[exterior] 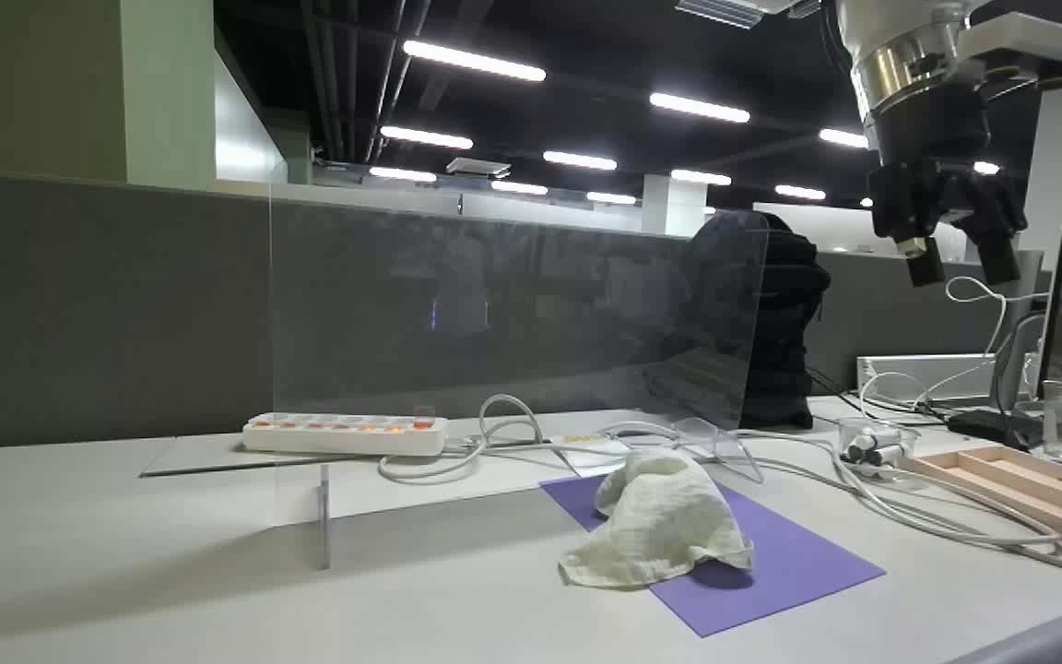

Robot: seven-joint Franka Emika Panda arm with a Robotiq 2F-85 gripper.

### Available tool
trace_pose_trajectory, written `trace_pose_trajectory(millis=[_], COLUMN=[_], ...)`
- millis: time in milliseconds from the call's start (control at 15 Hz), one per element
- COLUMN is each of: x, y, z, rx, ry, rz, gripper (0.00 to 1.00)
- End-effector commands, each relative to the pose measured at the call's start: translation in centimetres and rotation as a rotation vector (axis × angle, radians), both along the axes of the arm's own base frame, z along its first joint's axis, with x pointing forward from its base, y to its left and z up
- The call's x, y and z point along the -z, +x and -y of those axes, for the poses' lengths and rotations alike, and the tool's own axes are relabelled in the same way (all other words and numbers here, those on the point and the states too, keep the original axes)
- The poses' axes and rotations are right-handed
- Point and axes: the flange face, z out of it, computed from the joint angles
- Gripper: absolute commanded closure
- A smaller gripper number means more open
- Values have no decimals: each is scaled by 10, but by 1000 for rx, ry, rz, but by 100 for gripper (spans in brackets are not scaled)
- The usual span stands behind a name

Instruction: Put the cloth on the countertop shield

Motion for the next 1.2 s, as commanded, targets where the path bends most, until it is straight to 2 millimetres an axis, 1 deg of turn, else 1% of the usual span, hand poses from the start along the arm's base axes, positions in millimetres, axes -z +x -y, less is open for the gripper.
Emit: trace_pose_trajectory(millis=[0,533,733,867,1133], x=[-1,-1,3,9,37], y=[0,1,16,30,59], z=[0,0,-13,-23,-50], rx=[0,0,-17,-45,-118], ry=[0,-1,-43,-58,-56], rz=[1,2,114,205,349], gripper=[0,0,0,0,0])
